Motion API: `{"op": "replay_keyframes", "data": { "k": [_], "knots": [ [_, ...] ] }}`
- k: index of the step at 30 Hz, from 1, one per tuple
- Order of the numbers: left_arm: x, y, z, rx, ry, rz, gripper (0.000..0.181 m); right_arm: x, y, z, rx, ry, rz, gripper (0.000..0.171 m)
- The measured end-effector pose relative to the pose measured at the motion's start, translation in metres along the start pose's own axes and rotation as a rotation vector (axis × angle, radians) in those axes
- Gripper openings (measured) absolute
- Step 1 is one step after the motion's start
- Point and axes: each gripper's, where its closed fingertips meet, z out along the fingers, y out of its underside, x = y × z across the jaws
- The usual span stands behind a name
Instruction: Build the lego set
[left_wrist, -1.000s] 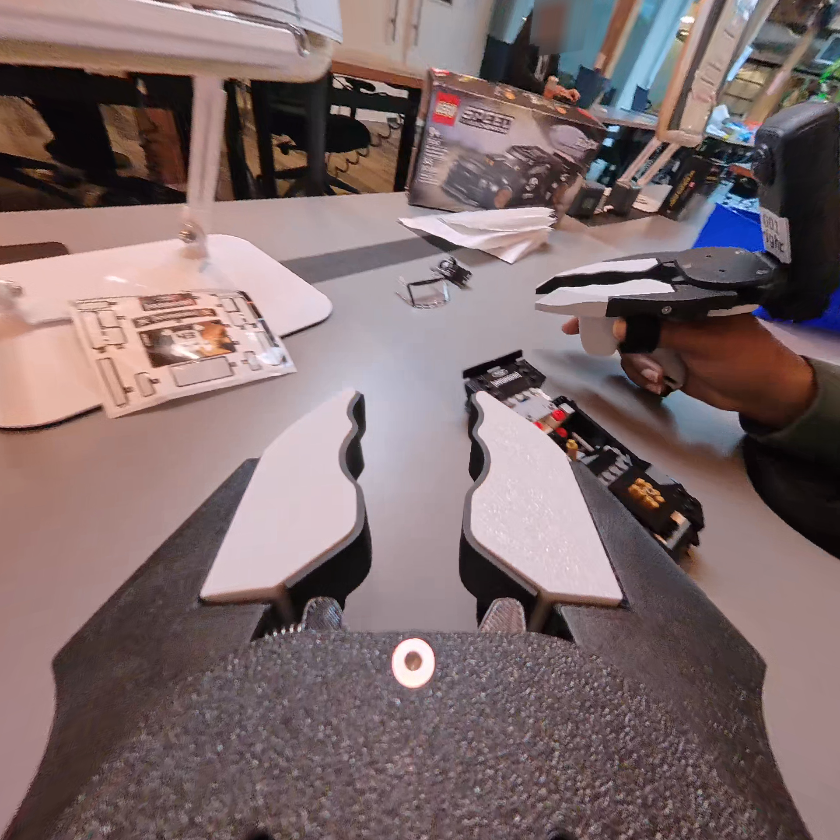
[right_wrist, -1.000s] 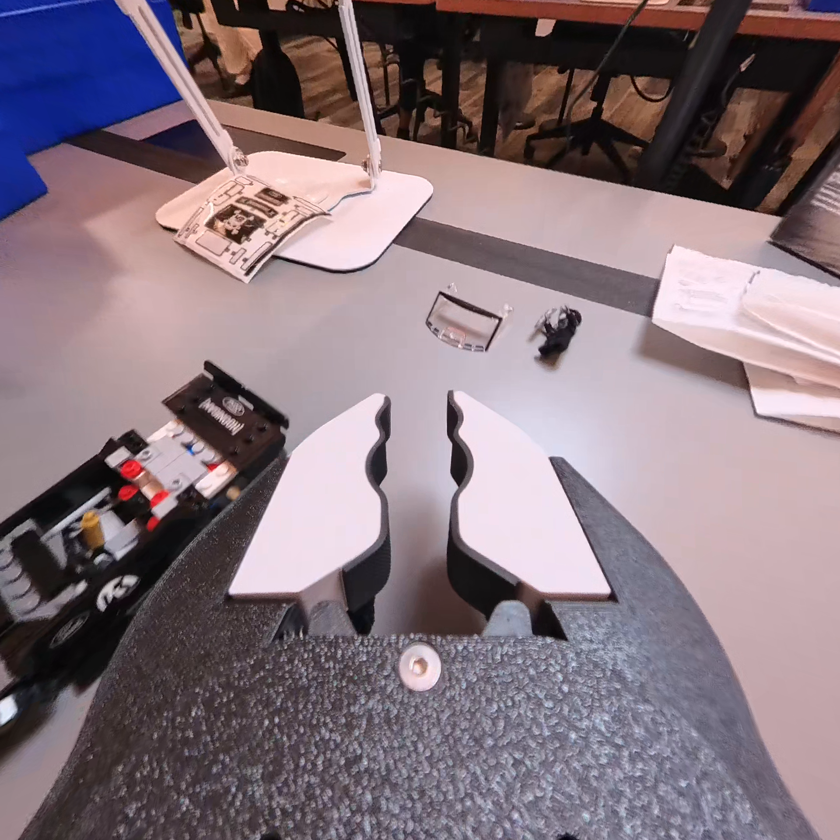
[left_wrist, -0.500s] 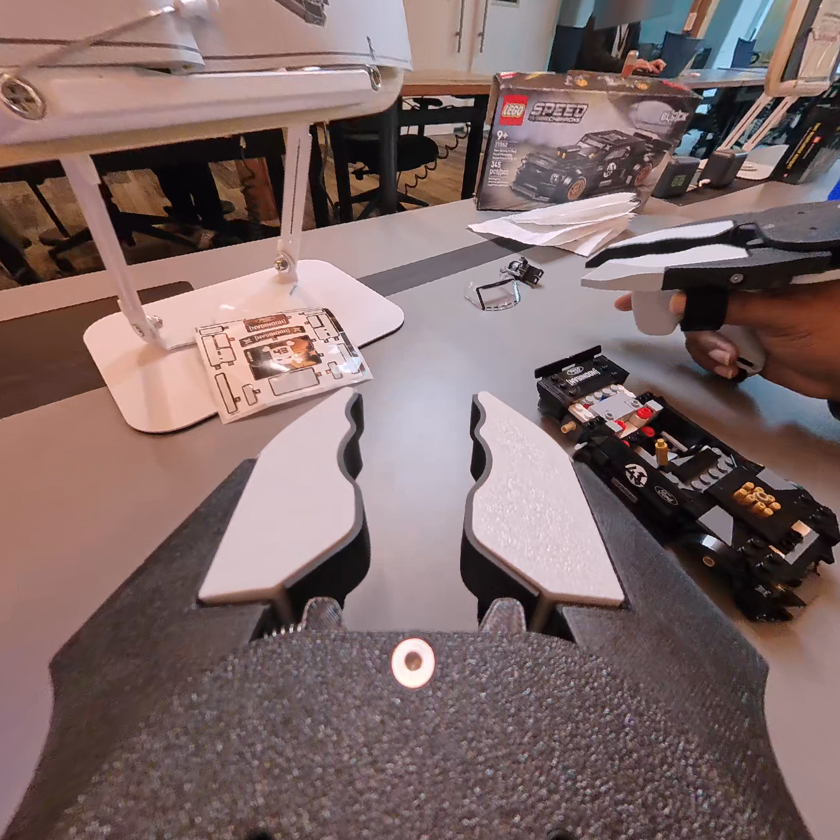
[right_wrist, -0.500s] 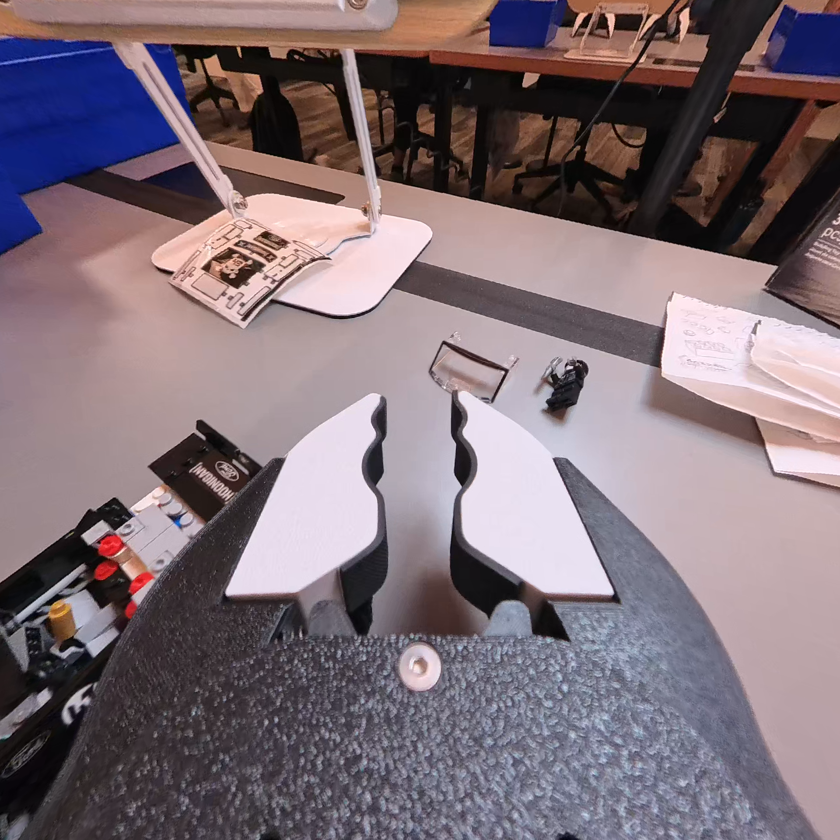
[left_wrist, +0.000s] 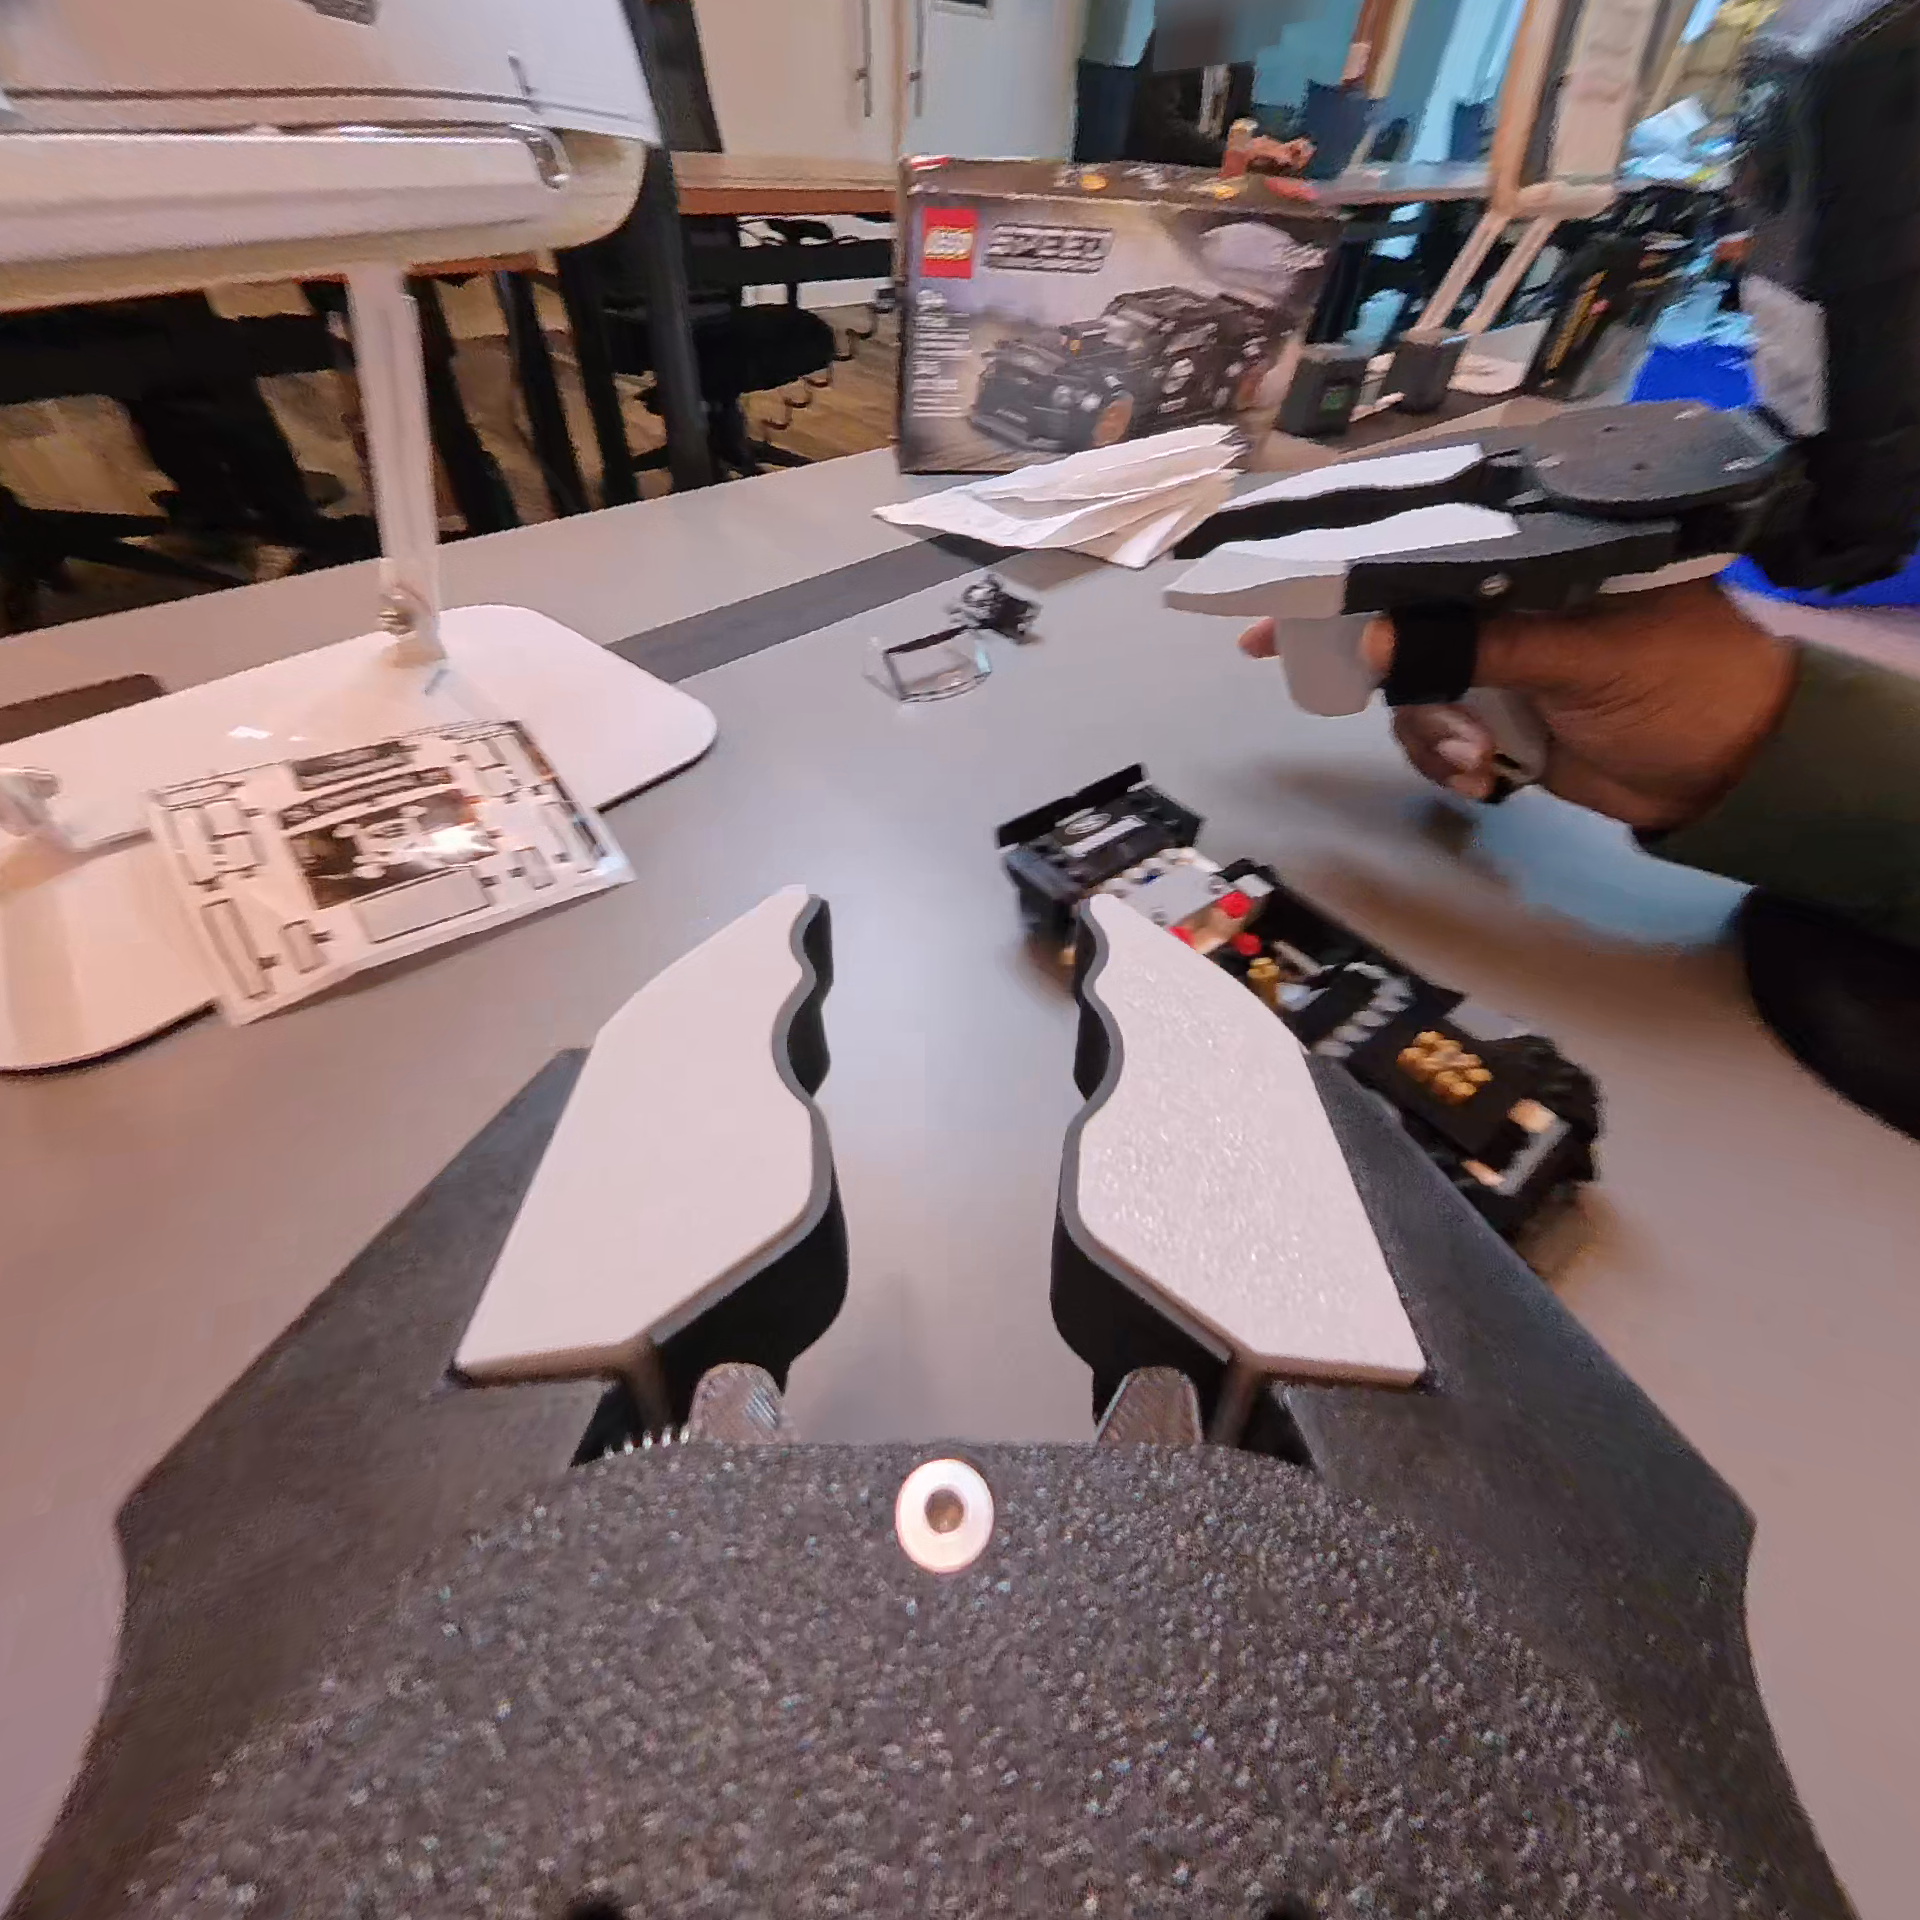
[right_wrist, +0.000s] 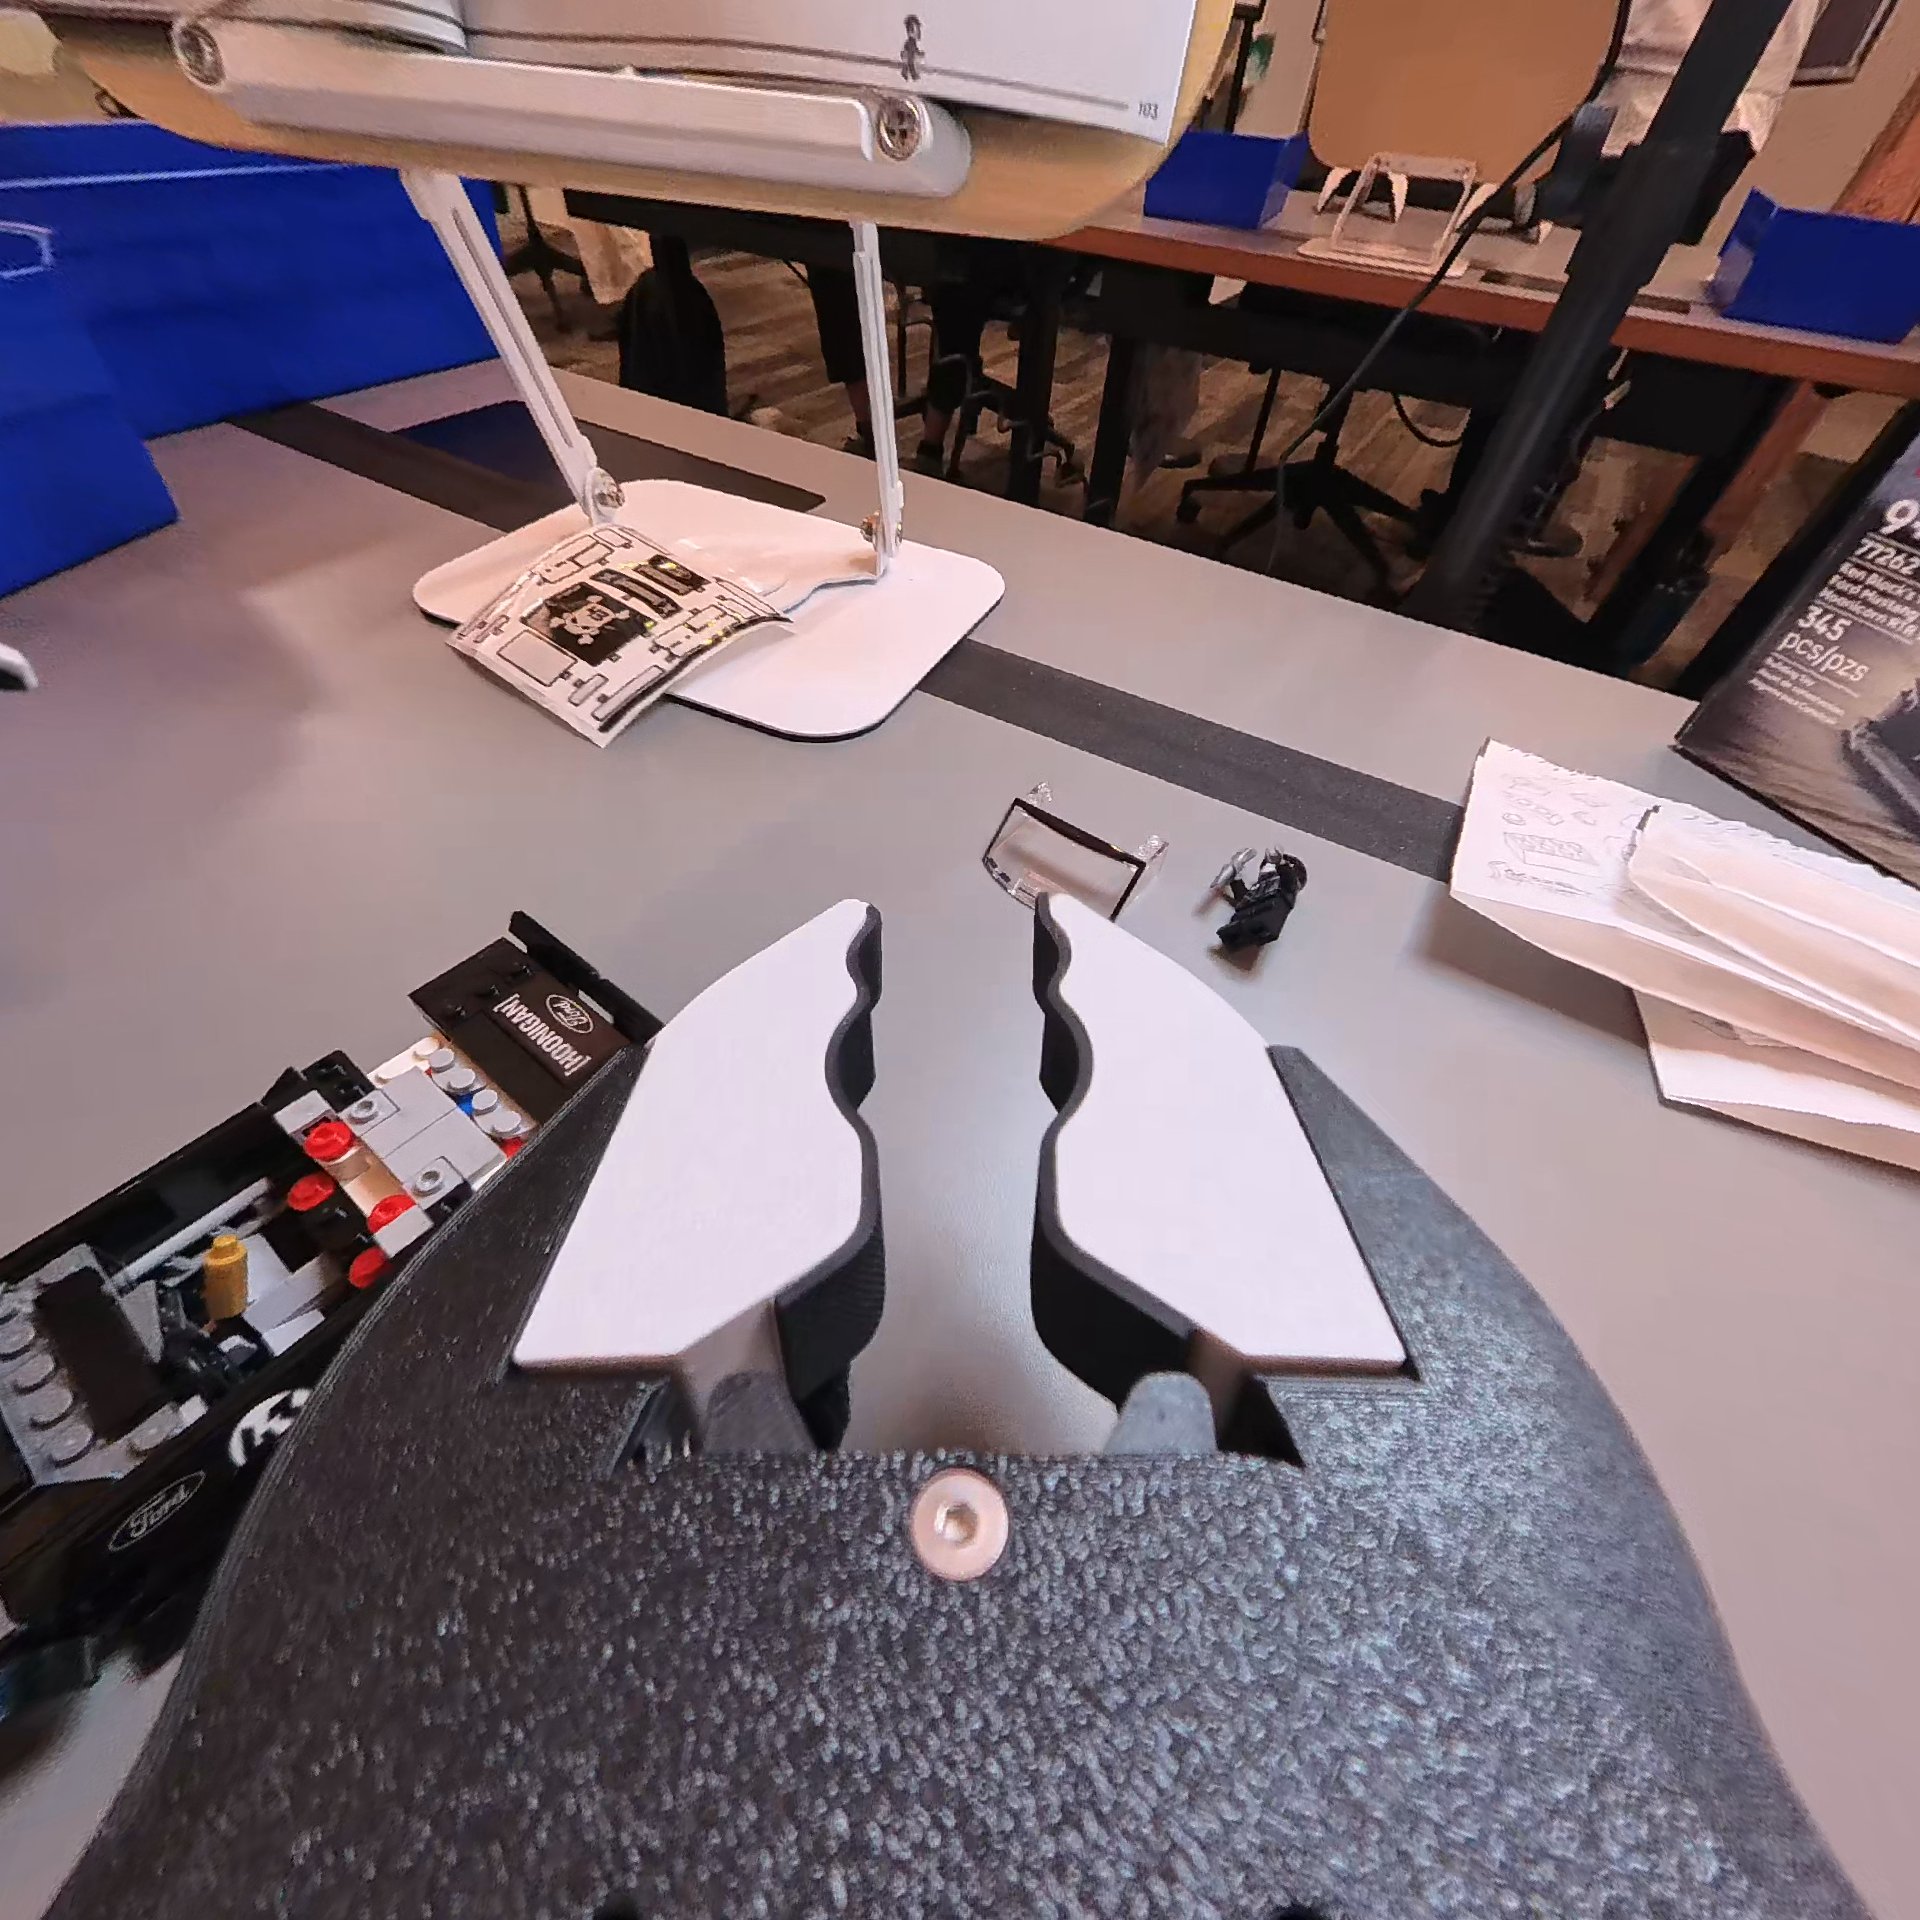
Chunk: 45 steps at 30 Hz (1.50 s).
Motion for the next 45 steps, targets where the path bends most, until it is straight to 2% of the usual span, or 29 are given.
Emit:
{"op": "replay_keyframes", "data": {
  "k": [3,7,11,15,19,24,31,39,45],
  "knots": [
    [0.032,0.001,0.003,-0.036,0.123,-0.029,0.05,-0.003,-0.003,-0.002,0.012,-0.022,-0.005,0.028],
    [0.081,0.016,0.008,-0.146,0.292,-0.045,0.078,-0.01,-0.002,-0.001,0.011,-0.08,0.02,0.028],
    [0.116,0.035,0.008,-0.257,0.393,-0.005,0.094,-0.011,0.001,0.001,-0.003,-0.096,0.021,0.028],
    [0.12,0.055,0.012,-0.339,0.368,0.101,0.094,-0.014,0.003,0.001,-0.016,-0.101,-0.009,0.027],
    [0.106,0.062,0.011,-0.38,0.303,0.183,0.085,-0.018,0.004,0.002,-0.025,-0.109,-0.031,0.026],
    [0.083,0.067,0.013,-0.396,0.233,0.162,0.082,-0.02,0.007,0.003,-0.041,-0.104,-0.051,0.026],
    [0.055,0.056,0.01,-0.345,0.158,0.136,0.077,-0.016,0.003,-0.001,-0.031,-0.094,-0.052,0.024],
    [0.087,0.061,0.013,-0.363,0.262,0.13,0.093,-0.025,0.015,0.003,-0.1,-0.171,0.002,0.024],
    [0.085,0.073,0.031,-0.448,0.159,0.24,0.089,-0.03,0.018,0.008,-0.119,-0.218,0.052,0.03]
  ]
}}
